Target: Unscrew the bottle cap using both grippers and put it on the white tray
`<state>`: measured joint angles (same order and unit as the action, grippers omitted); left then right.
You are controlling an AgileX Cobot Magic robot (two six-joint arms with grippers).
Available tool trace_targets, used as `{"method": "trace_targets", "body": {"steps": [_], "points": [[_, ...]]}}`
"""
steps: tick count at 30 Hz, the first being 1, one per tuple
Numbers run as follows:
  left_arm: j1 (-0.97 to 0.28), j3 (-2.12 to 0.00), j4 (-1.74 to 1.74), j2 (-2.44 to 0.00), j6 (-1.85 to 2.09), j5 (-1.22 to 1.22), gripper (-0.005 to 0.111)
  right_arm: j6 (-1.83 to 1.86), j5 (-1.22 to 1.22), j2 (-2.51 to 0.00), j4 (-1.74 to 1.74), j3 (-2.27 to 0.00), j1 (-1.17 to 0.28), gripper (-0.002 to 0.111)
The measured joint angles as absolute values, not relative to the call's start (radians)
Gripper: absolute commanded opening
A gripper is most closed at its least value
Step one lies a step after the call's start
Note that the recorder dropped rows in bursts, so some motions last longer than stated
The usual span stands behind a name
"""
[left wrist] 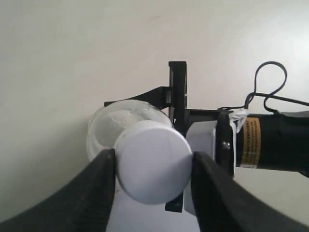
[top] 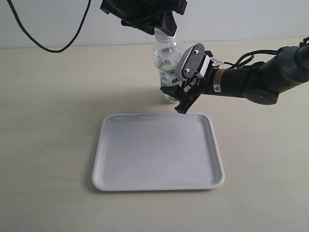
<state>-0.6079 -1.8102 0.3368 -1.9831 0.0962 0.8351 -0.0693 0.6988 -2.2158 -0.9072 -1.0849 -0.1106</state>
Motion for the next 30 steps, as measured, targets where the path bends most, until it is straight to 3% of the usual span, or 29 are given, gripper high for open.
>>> {"method": "trace_targets", "body": {"steps": [8,10,17,25,30], "points": [[-0.608,-1.810,0.339,-1.983,0.070,0.835,0.002,-0.069,0.699,-2.216,-0.907,-1.085,-0.111,0.000],[-0.608,-1.810,0.332,-1.983,0.070,0.835,0.010,-0.069,0.699,-2.216,-0.907,-1.085,-0.111,0.000],[-0.608,-1.810,0.316,-1.983,0.070,0.830,0.052,-0.069,0.697,-2.216,-0.903,-1.085,-0.111,0.000],[-0.608,-1.810,0.251,-1.983,0.072,0.807,0.068,-0.069,0.692,-2.216,-0.897,-1.085,-0.111,0.000],[-0.608,-1.810,0.236,-1.983,0.072,0.793,0.085,-0.069,0.690,-2.216,-0.895,-1.085,-0.111,0.000]]}}
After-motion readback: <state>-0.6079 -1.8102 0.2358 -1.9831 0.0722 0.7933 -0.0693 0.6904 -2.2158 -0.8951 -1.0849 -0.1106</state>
